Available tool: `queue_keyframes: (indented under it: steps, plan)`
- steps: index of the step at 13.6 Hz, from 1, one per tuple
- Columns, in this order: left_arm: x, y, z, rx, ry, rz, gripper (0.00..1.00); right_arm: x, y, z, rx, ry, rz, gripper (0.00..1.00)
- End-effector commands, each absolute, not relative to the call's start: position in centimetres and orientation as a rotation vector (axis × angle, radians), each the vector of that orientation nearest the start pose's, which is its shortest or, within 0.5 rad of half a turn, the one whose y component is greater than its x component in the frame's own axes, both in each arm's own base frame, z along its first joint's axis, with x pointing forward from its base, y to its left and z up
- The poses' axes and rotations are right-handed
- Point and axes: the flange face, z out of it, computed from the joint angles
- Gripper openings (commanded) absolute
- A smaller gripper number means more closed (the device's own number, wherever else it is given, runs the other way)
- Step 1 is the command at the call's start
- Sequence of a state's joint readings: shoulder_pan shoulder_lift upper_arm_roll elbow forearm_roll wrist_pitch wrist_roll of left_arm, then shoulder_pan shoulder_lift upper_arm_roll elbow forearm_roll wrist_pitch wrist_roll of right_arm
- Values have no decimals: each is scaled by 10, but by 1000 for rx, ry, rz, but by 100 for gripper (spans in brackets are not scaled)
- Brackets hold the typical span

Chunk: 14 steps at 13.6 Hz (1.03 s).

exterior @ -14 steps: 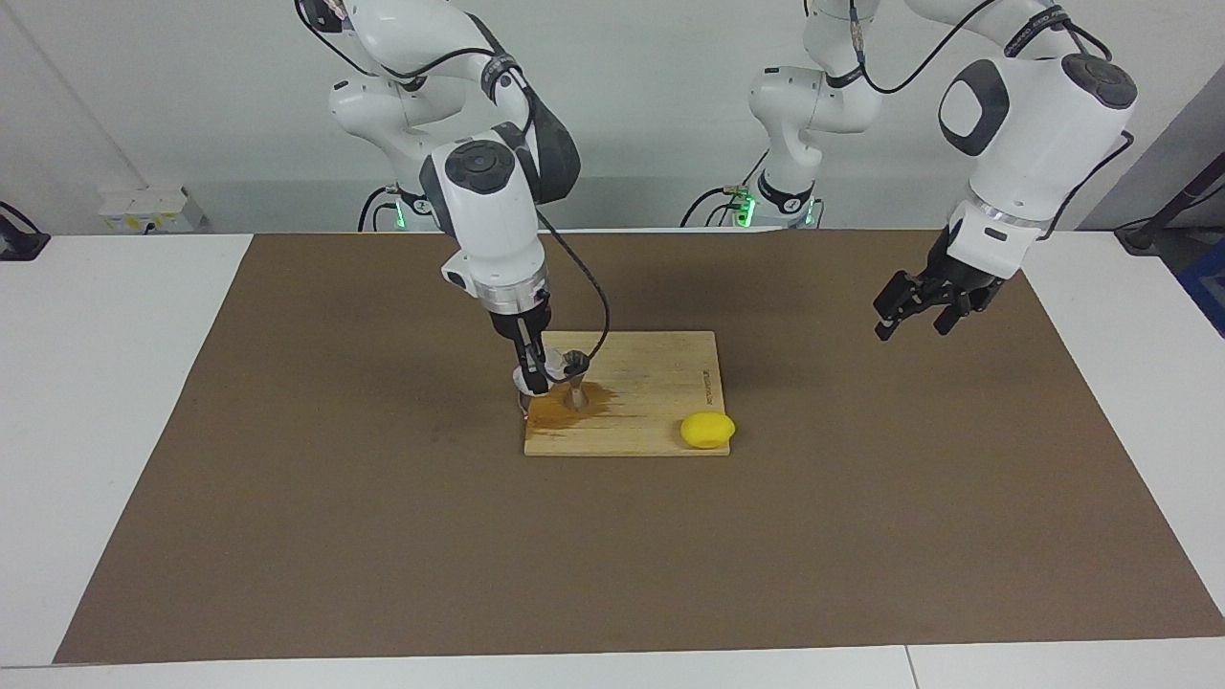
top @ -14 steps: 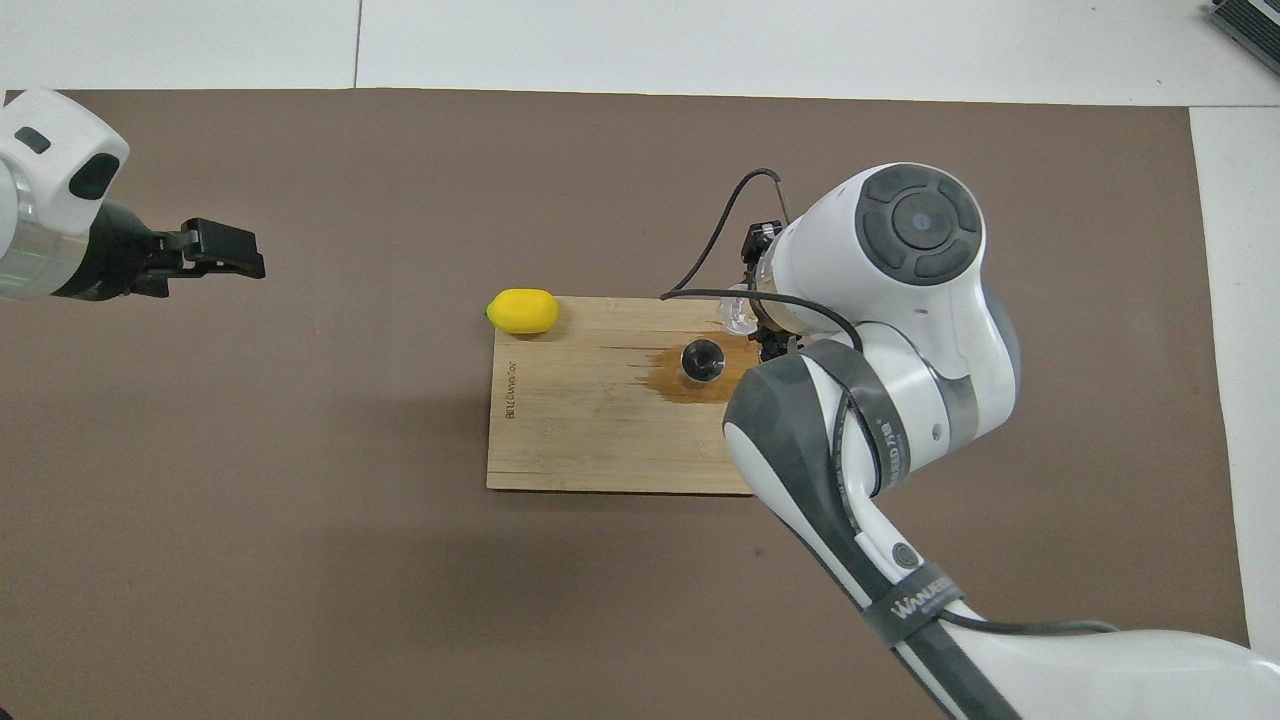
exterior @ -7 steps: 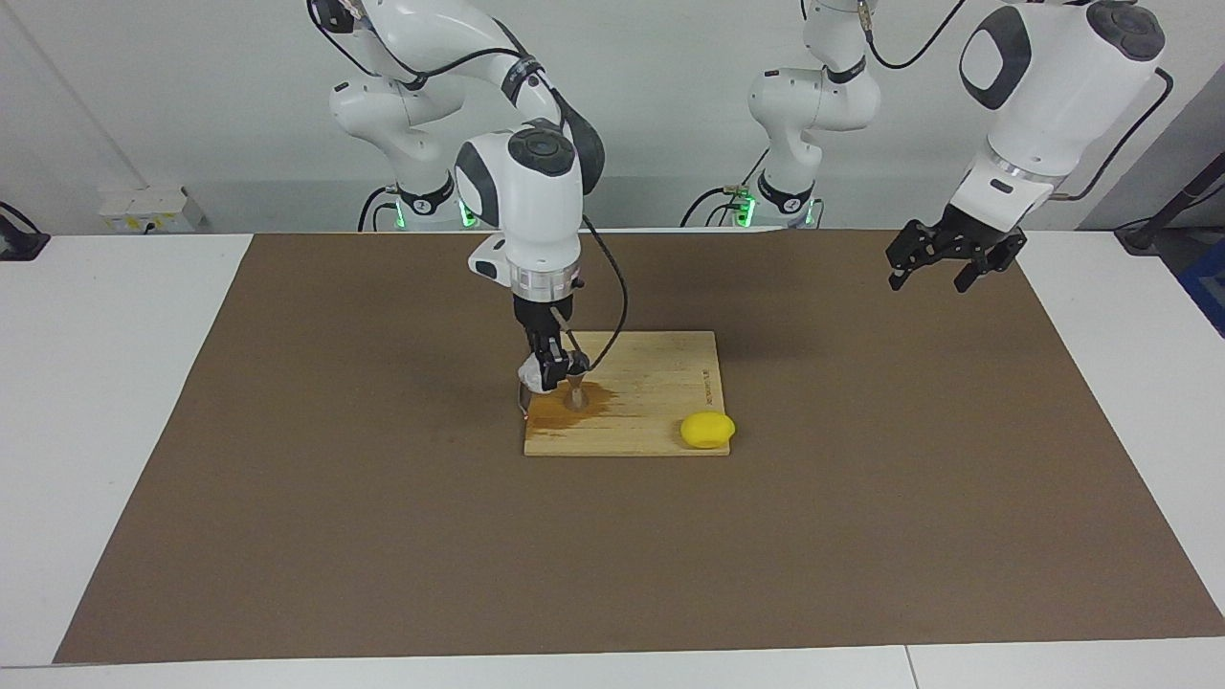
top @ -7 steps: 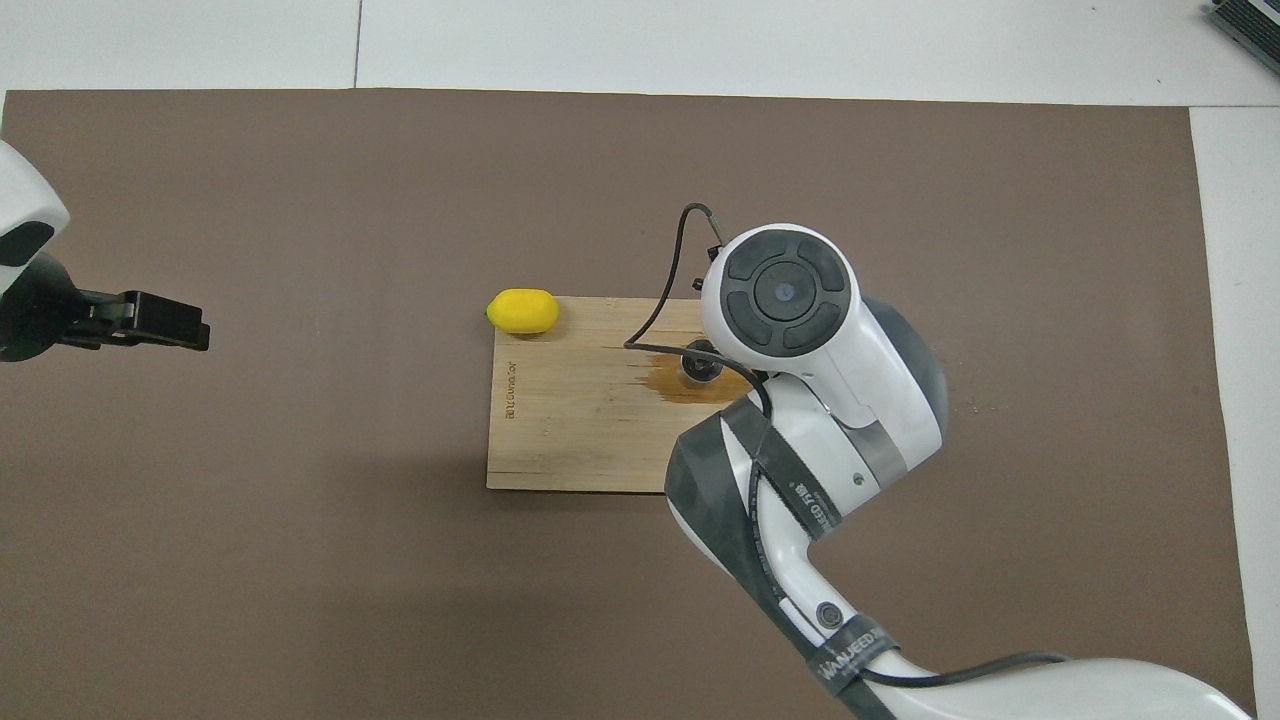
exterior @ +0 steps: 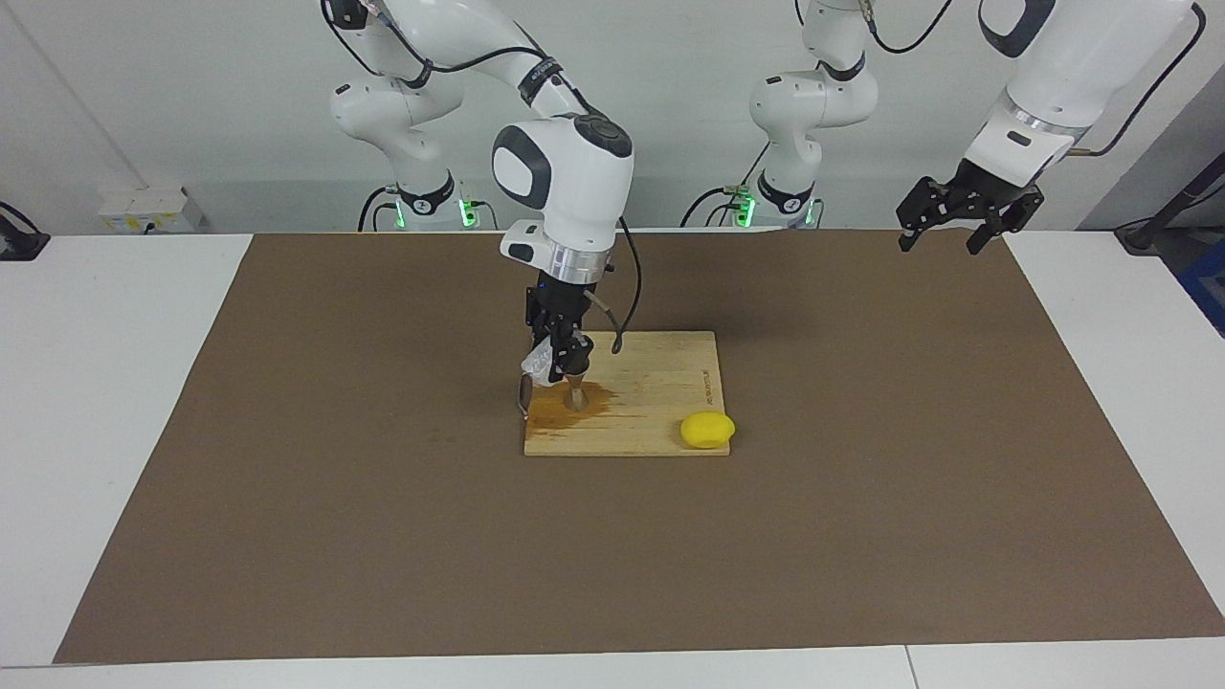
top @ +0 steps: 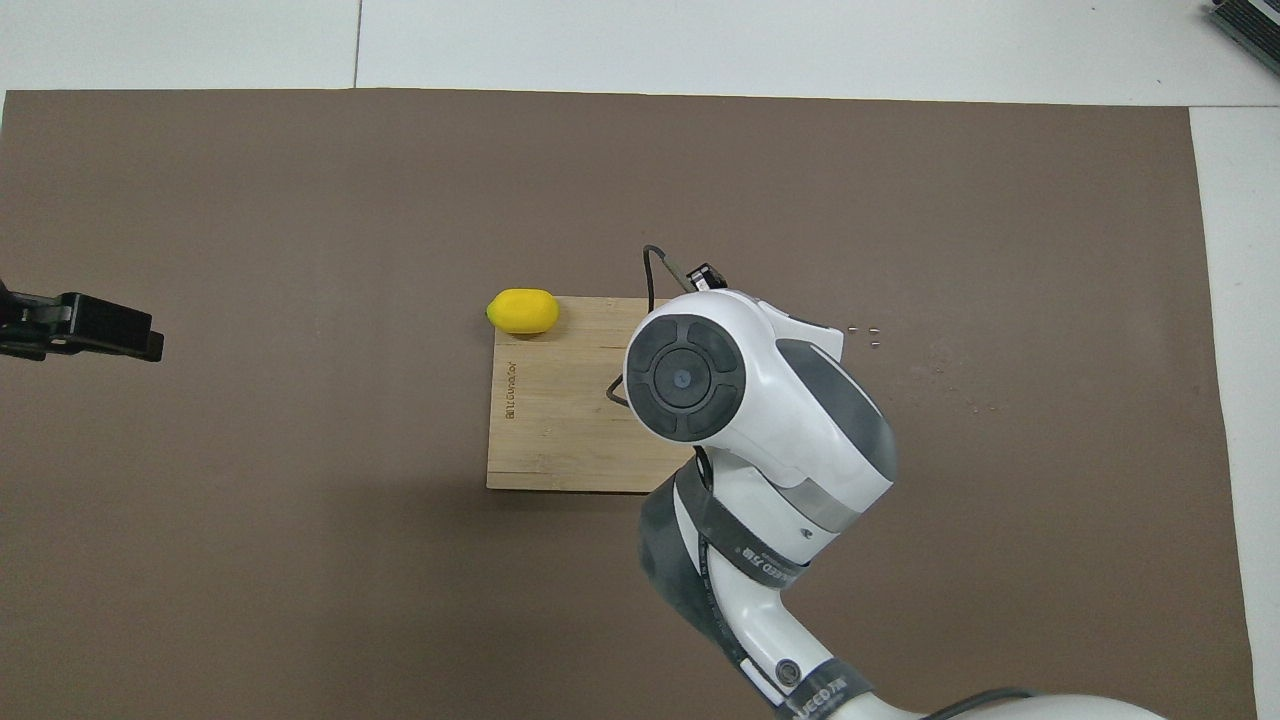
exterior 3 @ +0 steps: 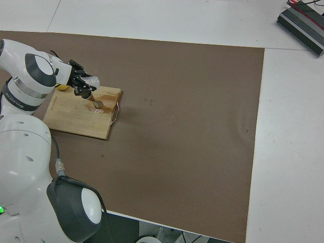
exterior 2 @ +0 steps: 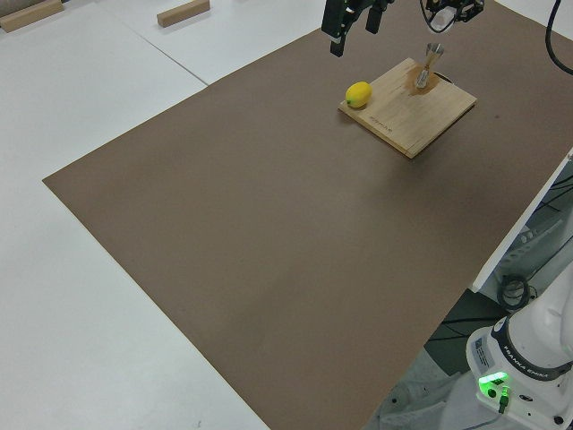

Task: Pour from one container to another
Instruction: 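Tilt the clear glass with the right gripper over the metal cup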

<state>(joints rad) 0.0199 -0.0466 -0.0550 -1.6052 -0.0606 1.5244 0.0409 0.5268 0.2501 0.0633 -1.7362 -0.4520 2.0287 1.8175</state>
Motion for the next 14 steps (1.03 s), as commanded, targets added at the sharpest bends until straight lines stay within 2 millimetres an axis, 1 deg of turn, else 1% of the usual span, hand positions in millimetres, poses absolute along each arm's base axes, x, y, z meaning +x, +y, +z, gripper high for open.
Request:
queue_keyframes:
  steps: [1,3,4,5,7,8,9,10,13,14]
  plan:
    - [537,-24,630,-3176,136,117,100,523,324,440,-2802,1551,-723,0]
    - [537,-25,631,-3176,140,114,100,516,331,440,-2823,1508,-761,0]
    - [536,-20,632,-3176,124,114,100,515,330,440,-2829,1498,-782,0]
    - [533,-25,633,-3174,136,122,100,513,329,439,-2841,1475,-810,0]
    - [533,-24,634,-3175,133,115,100,510,329,439,-2858,1452,-842,0]
    - [533,-30,631,-3174,150,115,100,506,334,439,-2864,1433,-847,0]
    - [533,-31,631,-3176,153,113,100,506,335,439,-2865,1429,-849,0]
    - [532,-37,631,-3174,170,115,100,506,336,440,-2862,1420,-860,0]
    - [531,-39,631,-3162,178,120,100,507,338,442,-2860,1395,-892,0]
    - [531,-42,630,-3158,187,124,100,507,337,442,-2862,1388,-906,0]
